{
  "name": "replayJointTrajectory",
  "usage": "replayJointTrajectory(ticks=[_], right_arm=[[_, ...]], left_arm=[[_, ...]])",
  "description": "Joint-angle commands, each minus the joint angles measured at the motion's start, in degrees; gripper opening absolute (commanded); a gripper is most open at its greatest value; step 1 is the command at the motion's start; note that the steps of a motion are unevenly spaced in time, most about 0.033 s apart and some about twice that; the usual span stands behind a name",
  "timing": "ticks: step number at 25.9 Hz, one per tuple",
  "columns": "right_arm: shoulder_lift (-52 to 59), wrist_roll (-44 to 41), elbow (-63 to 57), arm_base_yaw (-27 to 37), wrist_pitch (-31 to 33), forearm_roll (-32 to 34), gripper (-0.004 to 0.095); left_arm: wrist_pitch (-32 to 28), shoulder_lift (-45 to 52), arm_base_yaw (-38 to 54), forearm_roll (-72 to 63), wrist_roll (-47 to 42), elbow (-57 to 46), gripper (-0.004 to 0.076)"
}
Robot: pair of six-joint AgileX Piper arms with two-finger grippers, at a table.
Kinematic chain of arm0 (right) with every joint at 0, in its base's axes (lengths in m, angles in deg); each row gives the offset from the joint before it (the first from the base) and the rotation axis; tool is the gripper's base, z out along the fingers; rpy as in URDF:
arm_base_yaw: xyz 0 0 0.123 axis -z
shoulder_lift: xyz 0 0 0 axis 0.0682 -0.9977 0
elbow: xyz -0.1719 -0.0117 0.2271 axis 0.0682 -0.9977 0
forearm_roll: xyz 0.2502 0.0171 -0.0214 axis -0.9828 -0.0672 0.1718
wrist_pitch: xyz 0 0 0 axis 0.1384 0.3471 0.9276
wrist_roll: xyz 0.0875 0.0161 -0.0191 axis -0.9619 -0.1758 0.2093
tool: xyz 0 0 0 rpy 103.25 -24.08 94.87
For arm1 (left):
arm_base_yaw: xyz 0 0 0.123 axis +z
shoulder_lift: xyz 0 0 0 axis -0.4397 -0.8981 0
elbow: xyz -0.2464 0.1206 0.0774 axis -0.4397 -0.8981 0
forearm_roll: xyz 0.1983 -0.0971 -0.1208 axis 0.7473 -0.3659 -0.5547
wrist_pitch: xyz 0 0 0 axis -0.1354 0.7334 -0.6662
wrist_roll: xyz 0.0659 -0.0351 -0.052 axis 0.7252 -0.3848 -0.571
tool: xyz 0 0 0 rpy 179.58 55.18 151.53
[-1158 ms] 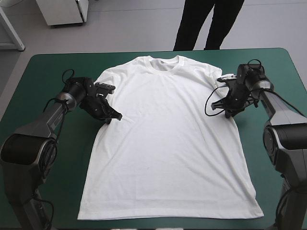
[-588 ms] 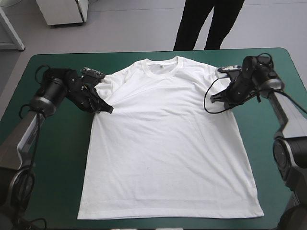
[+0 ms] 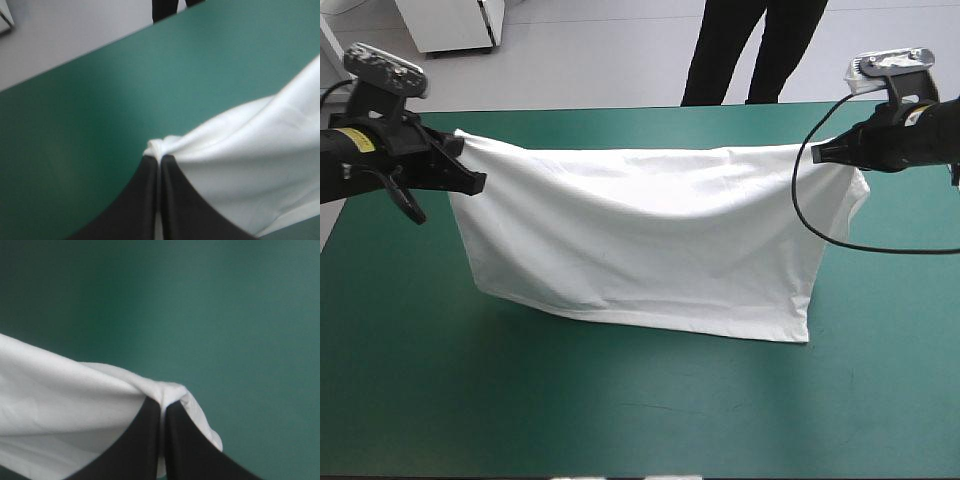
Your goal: Fold the cloth
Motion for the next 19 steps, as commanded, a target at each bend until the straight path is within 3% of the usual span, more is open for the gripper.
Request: replayJointTrajectory(ticks=[1, 8, 15, 19], right_arm=[[6.36, 0.87, 2.49, 0.48, -4.92, -0.53, -0.0017], [6.84, 0.87, 14.11, 0.48, -8.25, -5.09, -0.0017], [1.83, 0.87, 18.90, 0.48, -18.06, -5.46, -0.0017], [-6.07, 1.12, 22.60, 0.48, -23.23, -5.80, -0.0017]], left_arm=[[-4.15, 2.98, -0.17, -1.42, -0.33, 4.82, -0.0022], [-11.11, 2.45, -0.17, -2.22, 0.07, 9.96, -0.0022], [-19.17, -1.65, -0.17, -1.72, 0.07, 10.18, -0.0022], [-27.53, -7.66, -0.17, -1.72, 0.07, 12.58, -0.0022]])
